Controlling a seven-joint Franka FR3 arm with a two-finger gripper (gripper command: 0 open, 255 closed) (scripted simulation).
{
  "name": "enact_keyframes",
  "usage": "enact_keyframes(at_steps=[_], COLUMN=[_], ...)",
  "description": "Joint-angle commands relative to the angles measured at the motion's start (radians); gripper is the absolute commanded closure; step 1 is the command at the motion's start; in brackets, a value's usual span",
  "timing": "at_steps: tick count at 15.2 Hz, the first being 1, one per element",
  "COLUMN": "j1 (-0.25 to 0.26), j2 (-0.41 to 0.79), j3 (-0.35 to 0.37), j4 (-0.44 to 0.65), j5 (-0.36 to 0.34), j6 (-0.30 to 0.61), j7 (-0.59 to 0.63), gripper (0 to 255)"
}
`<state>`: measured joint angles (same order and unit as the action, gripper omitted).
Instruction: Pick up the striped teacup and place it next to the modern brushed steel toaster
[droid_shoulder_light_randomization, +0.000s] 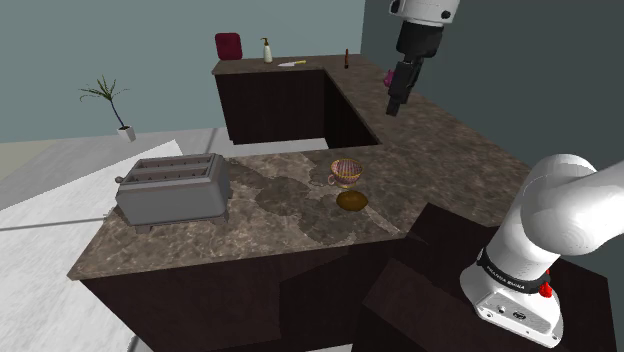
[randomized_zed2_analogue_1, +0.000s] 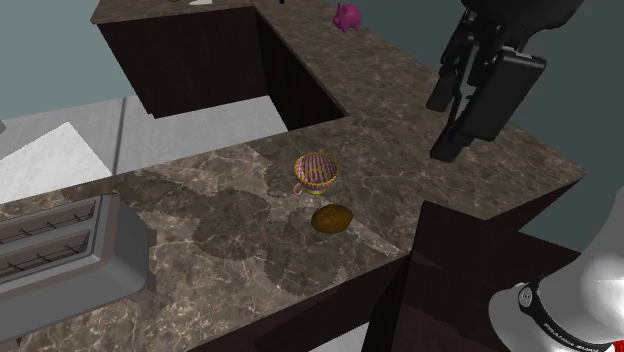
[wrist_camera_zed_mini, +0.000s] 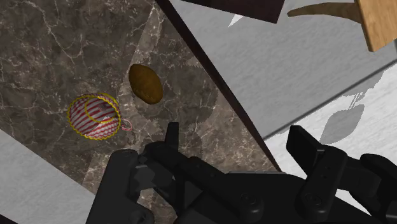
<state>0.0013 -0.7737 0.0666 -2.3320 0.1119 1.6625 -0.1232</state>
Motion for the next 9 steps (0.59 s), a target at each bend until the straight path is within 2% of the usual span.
enact_keyframes(at_steps=[1,9], j1=[0.0,-0.029], j2=[0.0,0.125], j3=[0.0,-0.035], j4=[0.0,-0.145], j5=[0.0,-0.037], j6=[0.0,0.285], j7=[0.0,-0.073], gripper=[0,0])
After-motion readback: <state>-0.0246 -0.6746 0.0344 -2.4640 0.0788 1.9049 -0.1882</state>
